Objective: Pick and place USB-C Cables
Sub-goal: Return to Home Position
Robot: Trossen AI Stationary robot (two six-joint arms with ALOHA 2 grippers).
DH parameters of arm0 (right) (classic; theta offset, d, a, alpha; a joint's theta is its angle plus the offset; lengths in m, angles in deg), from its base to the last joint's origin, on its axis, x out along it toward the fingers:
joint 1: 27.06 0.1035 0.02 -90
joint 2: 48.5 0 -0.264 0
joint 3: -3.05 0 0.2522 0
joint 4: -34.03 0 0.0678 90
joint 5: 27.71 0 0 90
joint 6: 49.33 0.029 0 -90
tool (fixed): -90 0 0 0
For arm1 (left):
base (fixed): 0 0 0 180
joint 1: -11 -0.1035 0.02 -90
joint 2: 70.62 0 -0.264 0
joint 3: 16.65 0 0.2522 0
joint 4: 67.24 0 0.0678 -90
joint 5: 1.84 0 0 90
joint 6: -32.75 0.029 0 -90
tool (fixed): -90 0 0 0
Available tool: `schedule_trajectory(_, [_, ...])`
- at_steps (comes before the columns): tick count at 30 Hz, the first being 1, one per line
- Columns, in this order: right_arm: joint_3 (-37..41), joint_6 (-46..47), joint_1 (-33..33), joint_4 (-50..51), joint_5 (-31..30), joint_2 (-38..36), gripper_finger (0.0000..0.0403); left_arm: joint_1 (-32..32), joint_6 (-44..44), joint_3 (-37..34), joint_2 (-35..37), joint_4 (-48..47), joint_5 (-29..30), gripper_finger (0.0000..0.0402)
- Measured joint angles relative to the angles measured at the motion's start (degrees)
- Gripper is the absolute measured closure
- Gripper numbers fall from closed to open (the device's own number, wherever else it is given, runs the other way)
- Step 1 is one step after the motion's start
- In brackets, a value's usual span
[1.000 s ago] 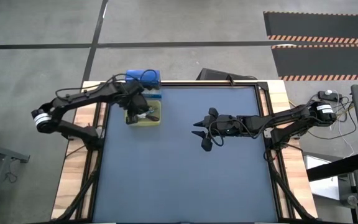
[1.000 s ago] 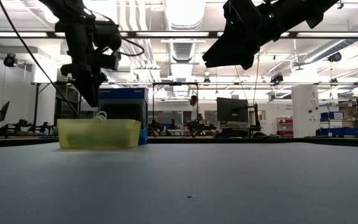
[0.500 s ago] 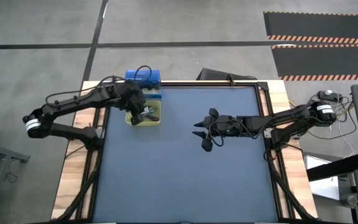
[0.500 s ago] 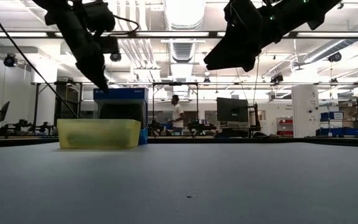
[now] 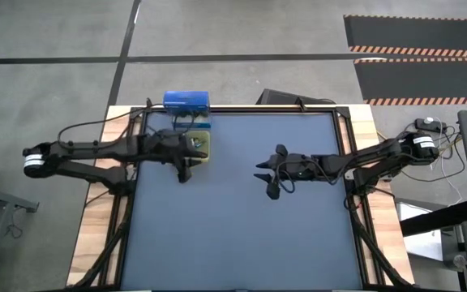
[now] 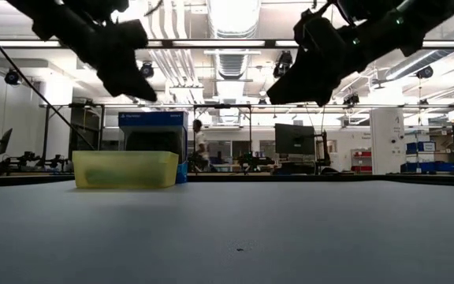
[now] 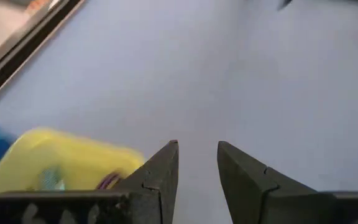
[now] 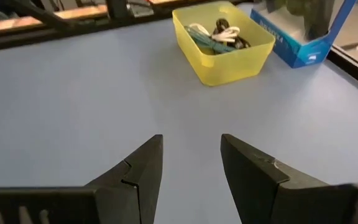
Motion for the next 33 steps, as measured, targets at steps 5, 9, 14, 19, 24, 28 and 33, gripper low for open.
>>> schedule_trajectory(5, [3.8,-2.2,0.0,-9.0,0.0,0.0,0.0255,6.2,-1.2,-4.6,2.4,10.3,-0.1,0.0307])
schedule_trajectory(9, [6.8,-5.1,0.0,-15.7,0.3,0.0,0.0265,9.7,-1.3,-6.7,4.6,12.7,-0.1,0.0307])
schedule_trajectory(14, [9.4,-8.7,0.0,-21.0,0.5,0.0,0.0279,13.1,-2.7,-7.3,6.8,12.7,0.0,0.0307])
schedule_trajectory(19, [9.5,-12.2,0.0,-21.4,0.6,-0.1,0.0294,16.0,-2.7,-8.9,10.1,12.8,0.3,0.0307])
schedule_trajectory(24, [9.6,-14.4,0.0,-21.4,0.8,-0.8,0.0311,17.8,-2.7,-11.2,15.3,12.6,1.8,0.0307])
schedule_trajectory(28, [9.6,-16.1,0.0,-20.9,2.1,-2.5,0.0324,18.4,-2.7,-12.4,19.8,12.8,2.0,0.0307])
schedule_trajectory(33, [9.8,-18.0,0.0,-19.8,2.2,-4.9,0.0338,18.4,-2.7,-14.7,25.1,12.8,2.1,0.0307])
